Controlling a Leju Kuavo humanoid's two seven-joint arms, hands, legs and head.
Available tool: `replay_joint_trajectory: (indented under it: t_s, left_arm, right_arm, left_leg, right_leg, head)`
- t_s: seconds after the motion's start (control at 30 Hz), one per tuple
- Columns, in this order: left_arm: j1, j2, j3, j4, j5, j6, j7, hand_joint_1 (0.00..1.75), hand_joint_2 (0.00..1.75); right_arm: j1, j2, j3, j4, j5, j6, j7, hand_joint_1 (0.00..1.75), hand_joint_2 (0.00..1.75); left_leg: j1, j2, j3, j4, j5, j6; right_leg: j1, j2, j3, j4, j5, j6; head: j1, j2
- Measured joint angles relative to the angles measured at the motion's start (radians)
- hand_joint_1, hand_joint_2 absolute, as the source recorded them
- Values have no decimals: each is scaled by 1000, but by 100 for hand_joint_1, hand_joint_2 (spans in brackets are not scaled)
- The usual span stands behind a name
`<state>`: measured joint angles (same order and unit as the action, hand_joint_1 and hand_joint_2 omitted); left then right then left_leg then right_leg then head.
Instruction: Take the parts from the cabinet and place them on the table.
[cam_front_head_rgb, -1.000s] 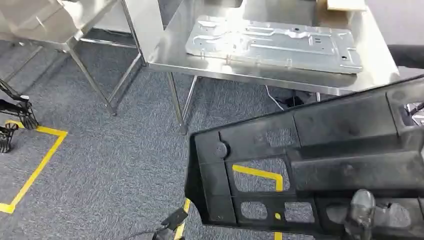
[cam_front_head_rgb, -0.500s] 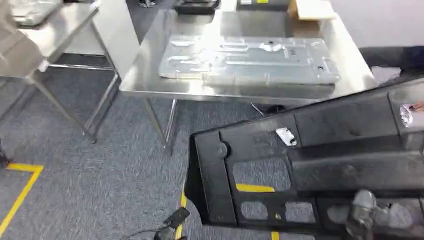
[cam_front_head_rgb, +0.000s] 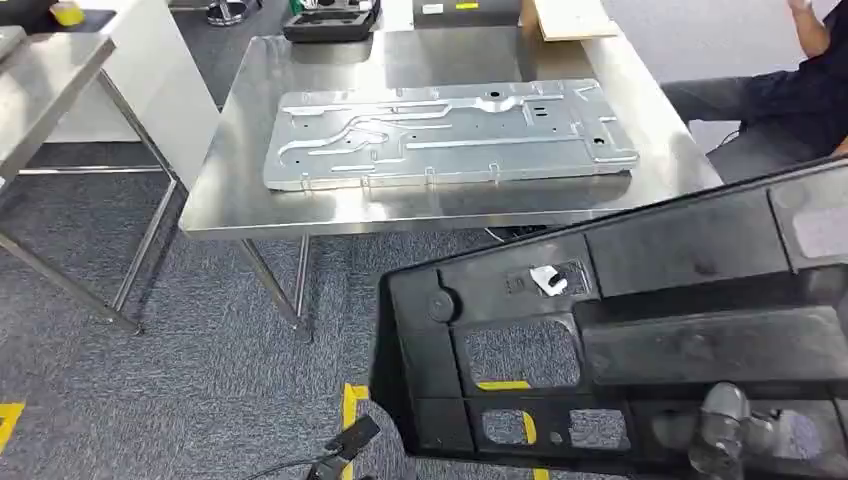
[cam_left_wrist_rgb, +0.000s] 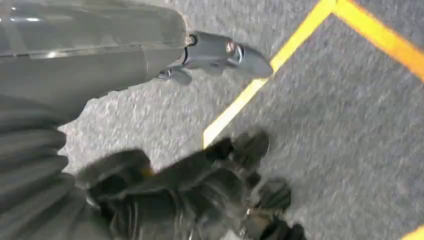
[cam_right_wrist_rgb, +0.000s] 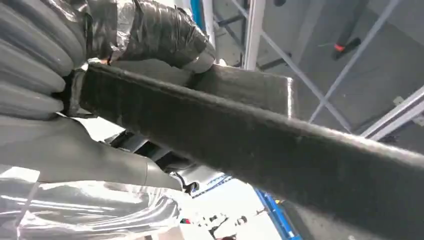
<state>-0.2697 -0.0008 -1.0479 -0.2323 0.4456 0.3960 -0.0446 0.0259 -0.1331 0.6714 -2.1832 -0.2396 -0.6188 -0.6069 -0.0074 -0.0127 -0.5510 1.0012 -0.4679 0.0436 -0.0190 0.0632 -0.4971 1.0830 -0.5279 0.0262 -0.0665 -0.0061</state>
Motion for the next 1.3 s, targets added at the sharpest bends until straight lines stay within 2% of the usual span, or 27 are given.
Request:
replay_joint_trajectory:
  t_s: [0.03, 0.13, 0.2, 0.27, 0.3, 0.33, 0.37, 0.43, 0.47, 0.53, 0.57, 0.63, 0.7, 0.73, 0.77, 0.8, 0.83, 0.87, 0.9, 0.97, 1.03, 1.07, 1.13, 1.2, 1.23, 1.27, 1.3]
  left_arm:
    - [-1, 0, 0, 0, 0, 0, 0, 0, 175]
    - [2, 0, 0, 0, -1, 0, 0, 0, 175]
    - [7, 0, 0, 0, -2, -1, 0, 0, 175]
    - [9, -1, 0, 0, -3, -1, 0, 0, 175]
    - [11, 0, 0, 0, -3, -1, 0, 0, 175]
    - [13, 0, 0, 0, -3, -1, 1, 0, 175]
    - [10, 1, 0, 0, -3, -1, 1, 0, 175]
    - [4, 2, 0, 0, -5, -1, 2, 0, 175]
    - [-1, 1, 0, 0, -5, -1, 2, 0, 175]
    - [-6, -1, 0, -1, -6, -1, 2, 0, 175]
    - [-6, -1, 0, -1, -6, -1, 2, 0, 175]
    - [1, -1, 0, -1, -7, -2, 3, 0, 175]
    - [5, -1, 0, -1, -7, -2, 5, 0, 175]
    - [6, 0, 0, -1, -7, -2, 5, 0, 175]
    - [6, 2, 0, -1, -7, -2, 6, 0, 175]
    - [9, 4, 0, -1, -7, -2, 6, 0, 175]
    - [15, 6, 0, -1, -8, -2, 7, 0, 175]
    - [19, 13, 0, -1, -8, -2, 7, 0, 175]
    - [23, 13, 0, 0, -9, -1, 9, 0, 175]
    - [18, 12, 0, -1, -11, -1, 8, 0, 175]
    - [9, 12, 0, -2, -15, -1, 5, 0, 175]
    - [6, 12, 0, -2, -15, -1, 5, 0, 175]
    - [7, 11, 0, -2, -16, -1, 5, 0, 175]
    - [8, 11, 0, -2, -17, 0, 4, 0, 175]
    - [9, 10, 0, -2, -17, 2, 2, 0, 175]
    - [9, 10, 0, -2, -18, 2, 1, 0, 175]
    - [9, 10, 0, -2, -19, 2, 1, 0, 175]
  right_arm:
    - [-4, 0, 0, 0, 1, -2, -1, 164, 175]
    - [-2, 0, 0, 0, 1, -5, -1, 164, 175]
    - [-1, 0, 0, 0, 1, -8, -1, 164, 175]
    - [-1, 0, 0, 2, 1, -10, -1, 164, 175]
    - [1, 0, 0, 3, 2, -10, -1, 164, 175]
    - [5, 0, 0, 6, 2, -10, -1, 164, 175]
    - [2, 0, 0, 8, 1, -10, 0, 164, 175]
    - [4, 0, 0, 6, 2, -10, -1, 164, 175]
    - [0, 0, 0, 5, 3, -10, -1, 164, 175]
    - [0, 0, 0, 4, 3, -10, -2, 164, 175]
    - [0, 0, 0, 4, 3, -10, -2, 164, 175]
    - [0, 0, 0, 5, 3, -10, -1, 164, 175]
    - [1, 0, 0, 6, 3, -10, -1, 164, 175]
    - [1, 0, 0, 6, 3, -10, -1, 164, 175]
    - [1, 0, 0, 7, 2, -10, -1, 164, 175]
    - [0, 0, 0, 8, 0, -10, -1, 164, 175]
    - [1, 0, 0, 10, -2, -10, -1, 164, 175]
    - [2, 0, 0, 14, -6, -11, -1, 164, 175]
    - [0, 0, 0, 16, -10, -11, 3, 164, 175]
    - [1, 0, 0, 16, -11, -11, 2, 164, 175]
    - [-6, 0, 0, 17, -12, -11, 2, 164, 175]
    - [-7, 0, 0, 18, -13, -11, 2, 164, 175]
    - [-5, 0, 0, 20, -14, -11, 2, 164, 175]
    - [-6, 0, 0, 23, -14, -11, 2, 164, 175]
    - [-5, 0, 0, 24, -15, -11, 2, 164, 175]
    - [-5, 0, 0, 25, -15, -11, 2, 164, 175]
    - [-4, 0, 0, 26, -17, -11, 2, 164, 175]
  left_leg:
    - [2, 4, 15, -2, -6, 5]
    - [0, 10, 40, -2, -34, 8]
    - [2, 11, 68, -2, -60, 4]
    - [4, 13, 107, -2, -91, -2]
    - [4, 15, 113, -2, -111, -7]
    - [2, 18, 143, 10, -131, -13]
    - [1, 17, 140, 3, -141, -21]
    - [5, 23, 161, 5, -145, -34]
    - [5, 23, 153, 36, -125, -39]
    - [9, 20, 60, 191, -70, -48]
    - [10, 20, 4, 255, -73, -53]
    - [11, 20, -92, 321, -153, -57]
    - [11, 20, -150, 299, -223, -55]
    - [10, 20, -163, 251, -216, -52]
    - [8, 20, -166, 185, -161, -46]
    - [3, 19, -165, 111, -51, -37]
    - [-4, 17, -168, 34, 109, -23]
    - [-12, 8, -179, 20, 133, -19]
    - [-14, 5, -162, 24, 120, -17]
    - [-11, 10, -134, 4, 99, -1]
    - [-5, 4, -91, -17, 95, 7]
    - [-4, 4, -75, -21, 83, 11]
    - [-3, 4, -46, -21, 58, 9]
    - [-3, 3, -8, -21, 26, 9]
    - [-3, 1, 14, -20, 9, 8]
    - [-3, -1, 38, -20, -8, 8]
    - [-4, 0, 59, -19, -26, 6]
  right_leg:
    - [1, -32, -24, 44, -8, 3]
    - [0, -50, -166, 205, -87, 13]
    - [-4, -52, -209, 189, -116, 20]
    - [-11, -57, -204, 75, -33, 25]
    - [-15, -68, -204, 8, 76, 26]
    - [-9, -81, -211, 6, 137, 19]
    - [0, -80, -199, 11, 97, -3]
    - [5, -68, -180, 7, 94, -19]
    - [2, -63, -164, 3, 89, -27]
    - [-2, -62, -122, -20, 71, -39]
    - [-3, -61, -104, -30, 62, -43]
    - [-3, -52, -61, -48, 41, -43]
    - [-3, -44, -14, -59, 13, -42]
    - [-3, -40, 14, -64, -4, -41]
    - [-4, -39, 41, -68, -22, -39]
    - [-3, -38, 62, -72, -38, -37]
    - [-6, -35, 68, -76, -52, -34]
    - [-2, -21, 82, -78, -68, -23]
    - [-3, -24, 95, -92, -84, -17]
    - [-1, -27, 118, -75, -44, -7]
    - [-1, -45, 77, 19, -13, 0]
    - [-1, -50, 27, 92, -12, 2]
    - [0, -50, -68, 182, -96, 6]
    - [0, -51, -126, 178, -213, 11]
    - [0, -51, -143, 149, -227, 11]
    - [0, -51, -152, 99, -186, 9]
    - [0, -52, -159, 39, -86, 3]
  head:
    - [14, 0]
    - [22, 0]
    - [23, 0]
    - [24, 0]
    - [25, 0]
    - [23, 0]
    - [21, 0]
    - [22, 0]
    - [20, 0]
    - [16, 0]
    - [17, 0]
    - [17, 0]
    - [16, 0]
    - [16, 0]
    - [16, 0]
    - [16, 0]
    - [15, 0]
    - [16, 0]
    - [20, 0]
    - [15, 0]
    - [16, 0]
    - [22, 0]
    - [24, 0]
    - [23, 0]
    - [24, 0]
    - [24, 0]
    - [25, 0]
